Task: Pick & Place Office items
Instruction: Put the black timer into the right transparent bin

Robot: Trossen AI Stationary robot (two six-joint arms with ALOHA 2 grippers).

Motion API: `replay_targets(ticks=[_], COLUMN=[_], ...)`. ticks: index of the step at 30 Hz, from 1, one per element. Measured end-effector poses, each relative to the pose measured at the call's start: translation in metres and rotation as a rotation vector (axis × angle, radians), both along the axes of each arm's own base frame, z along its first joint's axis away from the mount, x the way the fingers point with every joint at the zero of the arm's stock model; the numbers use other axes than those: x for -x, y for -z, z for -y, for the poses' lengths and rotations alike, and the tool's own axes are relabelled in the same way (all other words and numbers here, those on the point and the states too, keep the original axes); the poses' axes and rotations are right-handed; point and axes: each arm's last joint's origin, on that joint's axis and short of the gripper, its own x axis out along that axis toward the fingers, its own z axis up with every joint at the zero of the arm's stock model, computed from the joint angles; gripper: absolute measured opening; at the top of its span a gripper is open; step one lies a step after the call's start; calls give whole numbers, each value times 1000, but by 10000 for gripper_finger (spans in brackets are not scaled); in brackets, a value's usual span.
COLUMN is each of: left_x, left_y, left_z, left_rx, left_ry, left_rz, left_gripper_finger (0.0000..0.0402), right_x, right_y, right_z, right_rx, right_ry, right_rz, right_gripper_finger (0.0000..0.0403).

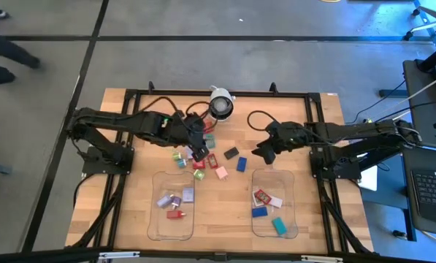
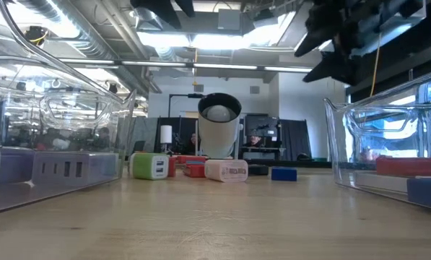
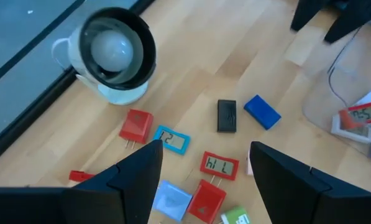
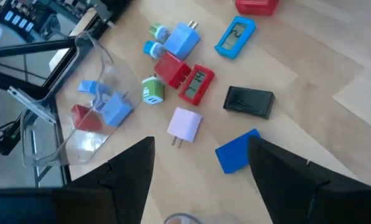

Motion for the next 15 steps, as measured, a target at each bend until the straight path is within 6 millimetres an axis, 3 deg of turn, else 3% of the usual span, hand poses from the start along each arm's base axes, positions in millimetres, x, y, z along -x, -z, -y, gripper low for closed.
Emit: replay_targets(ticks=[11,15], left_x=[27,38], left_y=[-25,-34], left_z=[-3,-5], left_rx=[-19,-20], left_ry=[16,14], left_rz=[77,109], left_gripper_finger=[239,239], right_x=[-46,-63], right_y=[41,59], right_z=[17,18], right_rx=[7,105], right_ry=[-173,-293], right_rz=[-36,-28], right_gripper_finger=[259,259])
